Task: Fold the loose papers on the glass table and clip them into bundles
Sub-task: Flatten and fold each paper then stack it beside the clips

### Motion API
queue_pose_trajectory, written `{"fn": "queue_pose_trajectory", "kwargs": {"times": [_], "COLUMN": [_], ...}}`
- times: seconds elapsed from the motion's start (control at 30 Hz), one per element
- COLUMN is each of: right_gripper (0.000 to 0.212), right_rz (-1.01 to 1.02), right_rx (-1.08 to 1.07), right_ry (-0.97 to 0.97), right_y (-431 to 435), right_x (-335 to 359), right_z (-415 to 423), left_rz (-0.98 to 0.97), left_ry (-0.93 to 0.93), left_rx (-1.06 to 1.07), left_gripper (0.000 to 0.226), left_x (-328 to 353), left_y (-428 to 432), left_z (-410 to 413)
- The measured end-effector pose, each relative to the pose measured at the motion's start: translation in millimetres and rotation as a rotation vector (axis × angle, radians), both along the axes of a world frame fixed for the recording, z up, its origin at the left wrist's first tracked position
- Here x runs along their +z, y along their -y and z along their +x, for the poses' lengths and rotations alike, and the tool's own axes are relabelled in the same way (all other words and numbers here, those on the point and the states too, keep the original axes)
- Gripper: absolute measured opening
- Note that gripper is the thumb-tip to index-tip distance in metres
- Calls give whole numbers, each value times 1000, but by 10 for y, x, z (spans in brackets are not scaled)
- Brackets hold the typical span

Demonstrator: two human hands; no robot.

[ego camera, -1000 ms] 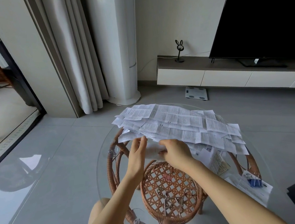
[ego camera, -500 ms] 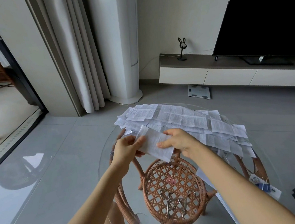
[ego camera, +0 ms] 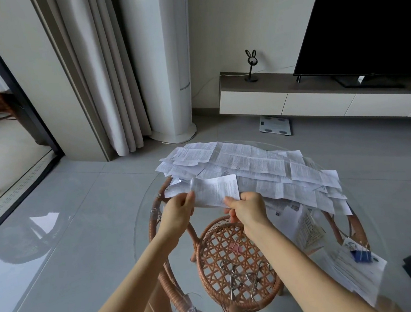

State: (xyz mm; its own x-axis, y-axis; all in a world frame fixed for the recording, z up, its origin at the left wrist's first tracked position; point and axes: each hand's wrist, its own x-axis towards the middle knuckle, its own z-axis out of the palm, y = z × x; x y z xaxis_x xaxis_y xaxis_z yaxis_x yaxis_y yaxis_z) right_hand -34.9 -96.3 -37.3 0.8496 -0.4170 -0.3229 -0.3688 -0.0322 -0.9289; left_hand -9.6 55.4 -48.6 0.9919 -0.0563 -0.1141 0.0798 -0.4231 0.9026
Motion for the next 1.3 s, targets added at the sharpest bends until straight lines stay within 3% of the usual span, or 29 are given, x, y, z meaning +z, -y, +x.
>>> {"fn": "queue_pose_trajectory", "kwargs": {"times": [0.07, 0.2, 0.27, 0.33, 0.43, 0.5, 0.63, 0.8, 0.93, 1.07, 1.3], "right_gripper": [10, 22, 38, 41, 27, 34, 57, 46, 31, 34, 33], "right_rz": [-51, -143, -569, -1053, -1393, -1513, -1577, -1618, -1619, -1572, -1533], "right_rx": [-14, 159, 222, 113, 181, 397, 622, 656, 591, 482, 281], "right_ry": [-32, -126, -125, -43, 61, 17, -169, -179, -111, -58, 24], "right_y": [14, 43, 101, 192, 380, 488, 562, 565, 562, 561, 591], "right_x": [7, 33, 96, 203, 284, 222, 112, -10, 20, 174, 561], "right_z": [24, 55, 120, 235, 535, 748, 999, 1037, 983, 989, 1079], "left_rz": [25, -253, -304, -330, -322, -256, -106, 10, 195, 390, 514], "left_ry": [1, -159, -215, -255, -299, -313, -318, -278, -213, -135, -41], "left_rx": [-45, 77, 93, 104, 112, 93, 26, 28, -9, 33, 53], "left_gripper": [37, 37, 32, 16, 1, 19, 24, 18, 21, 39, 39], "left_x": [-24, -81, -93, -124, -158, -164, -133, -125, -148, -193, -109], "left_y": [19, -9, -58, -128, -173, -150, -100, -105, -144, -171, -126], "left_z": [18, 82, 118, 164, 206, 235, 289, 395, 435, 434, 394]}}
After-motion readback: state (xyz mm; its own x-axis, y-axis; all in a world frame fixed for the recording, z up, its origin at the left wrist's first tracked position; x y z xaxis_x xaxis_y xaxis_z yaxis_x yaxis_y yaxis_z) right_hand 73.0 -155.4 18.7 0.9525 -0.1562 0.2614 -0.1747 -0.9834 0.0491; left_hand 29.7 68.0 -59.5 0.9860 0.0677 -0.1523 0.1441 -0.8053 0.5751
